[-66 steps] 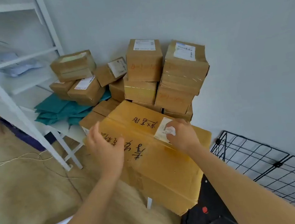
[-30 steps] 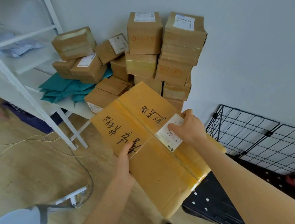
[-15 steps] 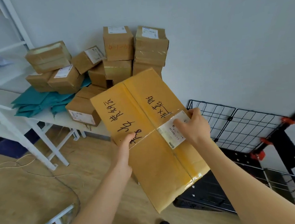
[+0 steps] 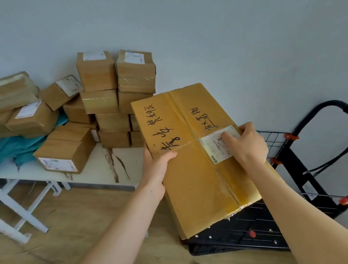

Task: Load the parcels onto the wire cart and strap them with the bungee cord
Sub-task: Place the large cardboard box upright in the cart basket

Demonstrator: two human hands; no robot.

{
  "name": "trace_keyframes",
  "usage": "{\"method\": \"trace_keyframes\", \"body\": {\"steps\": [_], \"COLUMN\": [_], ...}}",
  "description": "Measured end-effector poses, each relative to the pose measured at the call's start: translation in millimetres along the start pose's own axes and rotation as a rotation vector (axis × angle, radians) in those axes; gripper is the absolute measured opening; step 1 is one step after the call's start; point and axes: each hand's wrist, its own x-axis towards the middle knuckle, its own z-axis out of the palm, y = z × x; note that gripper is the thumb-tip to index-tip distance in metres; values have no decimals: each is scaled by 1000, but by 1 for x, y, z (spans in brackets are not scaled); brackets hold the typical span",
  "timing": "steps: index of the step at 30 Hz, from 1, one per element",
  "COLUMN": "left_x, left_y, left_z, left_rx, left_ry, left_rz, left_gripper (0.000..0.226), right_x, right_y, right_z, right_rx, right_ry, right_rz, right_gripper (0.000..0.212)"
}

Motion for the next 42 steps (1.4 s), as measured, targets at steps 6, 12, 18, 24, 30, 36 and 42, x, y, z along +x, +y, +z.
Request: {"method": "trace_keyframes", "body": {"steps": [6, 12, 18, 24, 30, 36, 42], "left_x": [41, 109, 180, 232, 254, 272, 281], "left_y": [16, 12, -29, -78, -115, -121, -107], "left_z": [74, 156, 228, 254, 242, 237, 248], "left_rx": [60, 158, 239, 337, 438, 479, 485], "left_ry": [-139, -233, -216, -137, -88, -55, -30], "left_rz": [40, -8, -151, -280, -351, -373, -433], "left_gripper": [66, 68, 62, 70, 64, 62, 45], "right_x": [63, 140, 215, 251, 249, 247, 268], "right_y": [27, 75, 138, 192, 216, 219, 206], "right_z": [-23, -20, 5, 50, 96, 112, 93], "right_rx": [52, 84, 44, 35, 87, 31, -43], "right_ry": [102, 176, 83, -60, -49, -52, -8], "right_rz": [102, 201, 296, 358, 452, 479, 432], "right_gripper": [37, 41, 41, 36, 26, 26, 31]}}
